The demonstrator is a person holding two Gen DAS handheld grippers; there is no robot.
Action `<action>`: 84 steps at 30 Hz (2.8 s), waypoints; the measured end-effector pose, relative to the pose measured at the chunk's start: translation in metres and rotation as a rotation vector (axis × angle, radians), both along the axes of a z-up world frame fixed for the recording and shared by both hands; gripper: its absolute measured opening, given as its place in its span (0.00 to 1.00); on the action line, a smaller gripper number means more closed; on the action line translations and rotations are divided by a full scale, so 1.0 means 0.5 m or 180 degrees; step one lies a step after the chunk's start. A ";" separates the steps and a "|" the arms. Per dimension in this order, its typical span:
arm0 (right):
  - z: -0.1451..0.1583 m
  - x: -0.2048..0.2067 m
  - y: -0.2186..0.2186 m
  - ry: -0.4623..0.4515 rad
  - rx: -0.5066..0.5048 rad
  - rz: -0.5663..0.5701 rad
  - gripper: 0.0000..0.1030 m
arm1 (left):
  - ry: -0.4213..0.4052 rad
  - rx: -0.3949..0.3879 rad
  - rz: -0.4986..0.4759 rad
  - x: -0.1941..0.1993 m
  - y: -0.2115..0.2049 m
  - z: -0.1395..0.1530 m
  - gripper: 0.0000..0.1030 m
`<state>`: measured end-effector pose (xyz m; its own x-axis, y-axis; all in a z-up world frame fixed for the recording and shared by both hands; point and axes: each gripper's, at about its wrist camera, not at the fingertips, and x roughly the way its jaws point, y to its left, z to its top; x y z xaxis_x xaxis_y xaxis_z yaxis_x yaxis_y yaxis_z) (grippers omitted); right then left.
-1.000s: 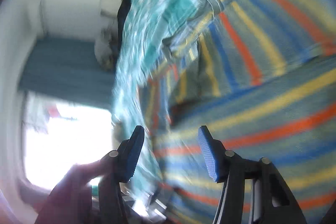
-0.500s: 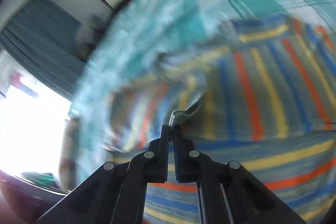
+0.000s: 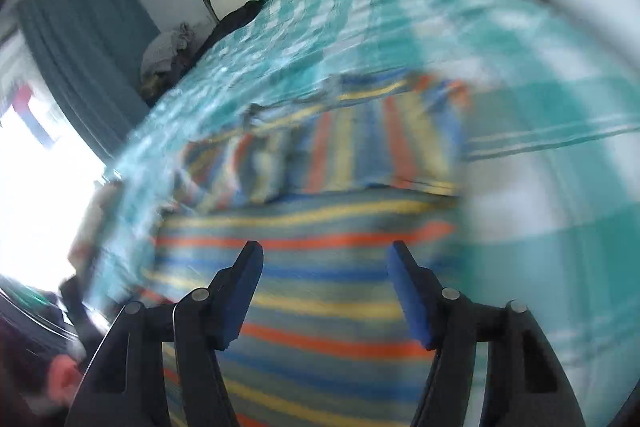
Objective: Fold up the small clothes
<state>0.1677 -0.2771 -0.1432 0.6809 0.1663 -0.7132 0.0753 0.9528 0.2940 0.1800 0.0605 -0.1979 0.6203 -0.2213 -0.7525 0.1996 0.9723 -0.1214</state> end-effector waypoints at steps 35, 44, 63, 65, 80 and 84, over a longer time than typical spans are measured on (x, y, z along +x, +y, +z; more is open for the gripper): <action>-0.136 -0.175 -0.267 0.0112 -0.0783 -0.0726 0.91 | 0.0082 0.0422 0.1027 0.160 0.228 -0.028 1.00; -0.137 -0.176 -0.268 0.0116 -0.0773 -0.0724 0.92 | 0.0082 0.0422 0.1026 0.160 0.228 -0.028 1.00; -0.137 -0.176 -0.268 0.0118 -0.0776 -0.0725 0.92 | 0.0082 0.0421 0.1026 0.159 0.228 -0.028 1.00; -0.137 -0.176 -0.268 0.0117 -0.0774 -0.0725 0.92 | 0.0082 0.0421 0.1026 0.159 0.228 -0.028 1.00; -0.138 -0.175 -0.268 0.0127 -0.0786 -0.0726 0.92 | 0.0084 0.0407 0.1023 0.159 0.230 -0.027 1.00; -0.139 -0.175 -0.269 0.0127 -0.0783 -0.0725 0.92 | 0.0083 0.0424 0.1023 0.159 0.231 -0.027 1.00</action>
<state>0.0803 -0.4118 -0.2126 0.6516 -0.1674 -0.7399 0.3011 0.9523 0.0498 0.2593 0.1762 -0.2115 0.6226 0.0836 -0.7781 -0.1210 0.9926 0.0099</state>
